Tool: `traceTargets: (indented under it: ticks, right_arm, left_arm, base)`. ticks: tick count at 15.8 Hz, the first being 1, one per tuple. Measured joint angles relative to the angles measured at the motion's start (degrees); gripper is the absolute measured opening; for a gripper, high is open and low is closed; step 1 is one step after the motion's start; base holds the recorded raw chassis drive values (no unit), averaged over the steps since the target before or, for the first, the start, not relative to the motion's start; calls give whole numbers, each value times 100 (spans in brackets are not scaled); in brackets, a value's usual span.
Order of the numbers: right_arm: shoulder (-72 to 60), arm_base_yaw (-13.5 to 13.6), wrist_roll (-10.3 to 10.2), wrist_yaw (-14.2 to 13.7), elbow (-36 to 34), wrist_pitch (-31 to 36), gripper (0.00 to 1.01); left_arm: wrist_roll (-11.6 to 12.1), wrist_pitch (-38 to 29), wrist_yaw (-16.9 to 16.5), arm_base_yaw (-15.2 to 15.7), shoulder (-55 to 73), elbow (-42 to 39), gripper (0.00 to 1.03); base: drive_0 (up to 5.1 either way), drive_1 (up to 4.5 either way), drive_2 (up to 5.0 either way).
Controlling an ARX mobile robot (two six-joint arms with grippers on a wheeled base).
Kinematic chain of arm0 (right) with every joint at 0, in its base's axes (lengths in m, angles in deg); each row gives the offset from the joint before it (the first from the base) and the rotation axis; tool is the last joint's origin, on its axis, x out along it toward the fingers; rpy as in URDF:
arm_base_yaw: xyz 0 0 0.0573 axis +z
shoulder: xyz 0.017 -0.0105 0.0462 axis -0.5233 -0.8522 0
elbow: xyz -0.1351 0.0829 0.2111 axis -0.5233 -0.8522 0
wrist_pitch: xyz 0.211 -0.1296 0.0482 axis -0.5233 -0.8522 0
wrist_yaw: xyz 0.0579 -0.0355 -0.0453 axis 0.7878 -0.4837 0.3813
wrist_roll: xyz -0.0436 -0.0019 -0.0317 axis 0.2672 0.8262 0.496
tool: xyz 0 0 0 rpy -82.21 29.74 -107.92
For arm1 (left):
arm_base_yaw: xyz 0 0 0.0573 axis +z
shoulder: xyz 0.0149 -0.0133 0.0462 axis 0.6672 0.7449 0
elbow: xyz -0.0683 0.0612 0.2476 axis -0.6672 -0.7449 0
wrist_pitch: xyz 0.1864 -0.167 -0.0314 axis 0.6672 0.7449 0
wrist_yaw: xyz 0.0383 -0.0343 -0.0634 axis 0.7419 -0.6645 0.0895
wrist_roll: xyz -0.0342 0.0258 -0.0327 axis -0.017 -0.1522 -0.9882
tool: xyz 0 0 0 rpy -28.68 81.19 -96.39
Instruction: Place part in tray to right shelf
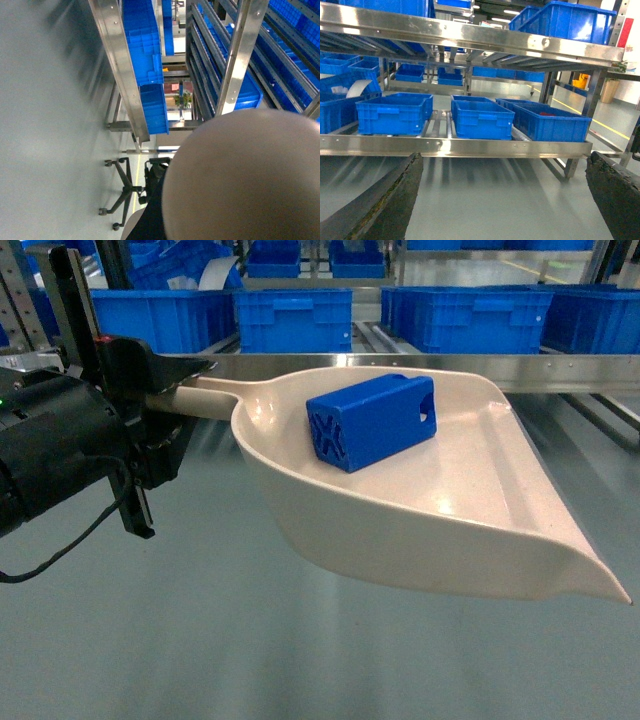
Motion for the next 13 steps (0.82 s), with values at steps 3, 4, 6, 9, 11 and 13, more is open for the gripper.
traceTargets:
  ticks: [3, 4, 6, 9, 11, 13]
  right_arm:
    - [0, 0, -2, -2, -2, -33, 98]
    - [0, 0, -2, -2, -2, -17, 98]
    - [0, 0, -2, -2, -2, -11, 98]
    - [17, 0, 0, -2, 0, 4, 98]
    - [11, 0, -2, -2, 0, 7, 98]
    - [11, 0, -2, -2, 0, 2, 98]
  left_arm:
    - [4, 35, 2, 0, 2, -2, 14]
    - [4, 24, -2, 2, 0, -2, 14]
    - [4, 9, 0, 0, 0, -2, 14]
    - [2, -17, -2, 0, 0, -4, 14]
    - [2, -7, -2, 0, 0, -4, 14]
    - [4, 4, -4, 0, 0, -2, 14]
  base:
    - [0, 0, 0]
    - [0, 0, 0]
    - [0, 0, 0]
    - [-8, 373, -388]
    - [-6, 391, -403]
    - [0, 400, -400]
